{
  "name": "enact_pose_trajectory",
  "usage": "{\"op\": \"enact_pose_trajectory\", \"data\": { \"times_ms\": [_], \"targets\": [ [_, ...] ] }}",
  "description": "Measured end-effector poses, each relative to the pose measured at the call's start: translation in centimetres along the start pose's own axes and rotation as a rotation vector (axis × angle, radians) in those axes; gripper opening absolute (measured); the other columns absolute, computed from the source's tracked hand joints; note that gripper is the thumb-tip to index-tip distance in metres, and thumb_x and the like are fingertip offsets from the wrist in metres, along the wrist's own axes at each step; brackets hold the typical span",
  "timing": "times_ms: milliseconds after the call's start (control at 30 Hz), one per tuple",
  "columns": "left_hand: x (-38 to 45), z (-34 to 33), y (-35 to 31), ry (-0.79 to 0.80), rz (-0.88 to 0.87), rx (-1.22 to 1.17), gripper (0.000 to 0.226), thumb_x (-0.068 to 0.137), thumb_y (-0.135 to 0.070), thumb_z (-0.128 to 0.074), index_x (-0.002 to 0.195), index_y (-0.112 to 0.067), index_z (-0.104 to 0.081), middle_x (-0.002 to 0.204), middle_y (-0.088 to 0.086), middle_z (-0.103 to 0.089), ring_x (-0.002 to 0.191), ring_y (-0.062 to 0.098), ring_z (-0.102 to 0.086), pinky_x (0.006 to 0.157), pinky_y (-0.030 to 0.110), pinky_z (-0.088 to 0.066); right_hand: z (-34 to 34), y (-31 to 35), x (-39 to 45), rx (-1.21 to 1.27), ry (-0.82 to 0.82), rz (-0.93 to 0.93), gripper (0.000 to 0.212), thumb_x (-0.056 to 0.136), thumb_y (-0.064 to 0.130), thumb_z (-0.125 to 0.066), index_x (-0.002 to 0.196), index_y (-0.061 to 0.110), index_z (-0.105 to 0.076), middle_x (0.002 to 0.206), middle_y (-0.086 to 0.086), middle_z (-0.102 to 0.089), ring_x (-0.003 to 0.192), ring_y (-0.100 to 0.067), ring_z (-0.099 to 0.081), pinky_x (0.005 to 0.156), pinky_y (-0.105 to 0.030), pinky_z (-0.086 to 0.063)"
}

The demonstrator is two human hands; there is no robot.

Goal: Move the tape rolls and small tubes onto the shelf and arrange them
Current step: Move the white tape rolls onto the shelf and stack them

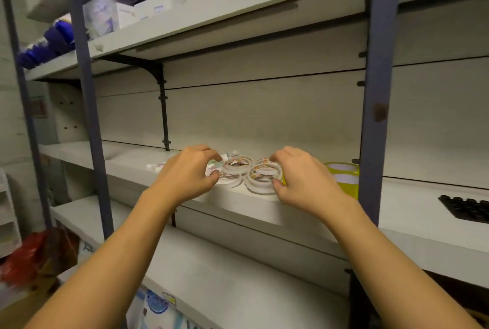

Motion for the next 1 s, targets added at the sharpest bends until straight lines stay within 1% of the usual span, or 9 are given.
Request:
{"op": "enact_pose_trajectory", "data": {
  "times_ms": [100, 200, 267, 500, 600, 733, 800, 900, 1000],
  "targets": [
    [2.2, -1.1, 1.9, -0.001, -0.028, 0.0, 0.034, 0.092, -0.034, -0.059, 0.124, -0.025, -0.065, 0.125, -0.011, -0.062, 0.111, 0.015, -0.058, 0.081, 0.033, -0.052, -1.2, 0.1, 2.4, -0.01, 0.002, -0.008, 0.046, 0.089, 0.03, -0.059, 0.132, 0.016, -0.053, 0.127, -0.003, -0.056, 0.12, -0.025, -0.052, 0.093, -0.035, -0.046],
    [4.2, -2.2, 3.6, -0.023, -0.032, -0.055, 0.032, 0.091, -0.034, -0.06, 0.122, -0.027, -0.066, 0.124, -0.011, -0.063, 0.112, 0.015, -0.059, 0.086, 0.037, -0.054, -2.3, -0.1, 3.9, -0.015, -0.02, -0.034, 0.047, 0.089, 0.031, -0.059, 0.134, 0.016, -0.052, 0.129, -0.002, -0.056, 0.121, -0.023, -0.051, 0.093, -0.033, -0.044],
    [5.3, -3.4, 4.5, -0.016, -0.048, -0.075, 0.033, 0.09, -0.034, -0.061, 0.122, -0.027, -0.065, 0.124, -0.011, -0.063, 0.112, 0.016, -0.059, 0.088, 0.037, -0.053, -3.2, -0.1, 4.7, -0.029, 0.005, -0.043, 0.048, 0.089, 0.031, -0.059, 0.134, 0.016, -0.052, 0.128, -0.003, -0.056, 0.121, -0.023, -0.051, 0.095, -0.032, -0.042],
    [8.3, -7.8, 6.3, 0.03, -0.164, -0.141, 0.033, 0.089, -0.032, -0.063, 0.121, -0.025, -0.068, 0.121, -0.007, -0.066, 0.111, 0.019, -0.06, 0.089, 0.035, -0.051, -5.8, -0.5, 6.1, -0.065, 0.03, -0.12, 0.041, 0.087, 0.03, -0.06, 0.125, 0.016, -0.057, 0.12, -0.005, -0.059, 0.116, -0.026, -0.054, 0.092, -0.035, -0.046],
    [9.9, -9.6, 6.7, 0.089, -0.251, -0.17, 0.032, 0.088, -0.032, -0.063, 0.119, -0.025, -0.068, 0.119, -0.005, -0.067, 0.109, 0.02, -0.062, 0.09, 0.037, -0.052, -6.8, -0.1, 6.1, -0.071, 0.036, -0.183, 0.04, 0.084, 0.029, -0.06, 0.122, 0.016, -0.059, 0.118, -0.006, -0.062, 0.114, -0.027, -0.057, 0.092, -0.037, -0.049],
    [11.8, -11.3, 6.5, 0.195, -0.377, -0.216, 0.038, 0.085, -0.035, -0.07, 0.122, -0.027, -0.067, 0.118, -0.006, -0.068, 0.108, 0.016, -0.061, 0.092, 0.034, -0.05, -7.2, 0.3, 5.6, -0.116, 0.035, -0.272, 0.042, 0.083, 0.032, -0.061, 0.123, 0.018, -0.059, 0.119, -0.004, -0.062, 0.113, -0.025, -0.058, 0.091, -0.035, -0.049],
    [12.0, -12.0, 6.4, 0.245, -0.429, -0.24, 0.039, 0.083, -0.035, -0.075, 0.12, -0.024, -0.069, 0.112, -0.007, -0.068, 0.103, 0.013, -0.061, 0.089, 0.03, -0.049, -7.2, 0.4, 5.4, -0.129, 0.028, -0.316, 0.042, 0.082, 0.032, -0.061, 0.122, 0.02, -0.06, 0.116, -0.003, -0.063, 0.111, -0.025, -0.058, 0.089, -0.035, -0.05],
    [11.8, -13.0, 6.9, 0.268, -0.459, -0.283, 0.027, 0.082, -0.034, -0.075, 0.107, -0.024, -0.073, 0.098, -0.007, -0.067, 0.088, 0.012, -0.062, 0.081, 0.036, -0.054, -7.6, 0.9, 5.6, -0.142, 0.067, -0.339, 0.039, 0.078, 0.038, -0.062, 0.114, 0.022, -0.061, 0.109, -0.001, -0.064, 0.105, -0.025, -0.06, 0.084, -0.036, -0.052],
    [11.6, -13.5, 7.4, 0.254, -0.479, -0.274, 0.018, 0.082, -0.032, -0.073, 0.096, -0.021, -0.074, 0.089, -0.004, -0.067, 0.078, 0.014, -0.062, 0.072, 0.037, -0.055, -8.0, 1.8, 5.9, -0.118, 0.097, -0.32, 0.04, 0.078, 0.045, -0.065, 0.111, 0.02, -0.064, 0.104, -0.001, -0.066, 0.101, -0.023, -0.061, 0.082, -0.037, -0.051]
  ]
}}
Point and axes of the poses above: each hand's wrist, its own x-axis towards the middle knuckle, its own z-axis out of the back of the hand, y = z × x, the point moved 3 cm from there along x, towards the middle knuckle
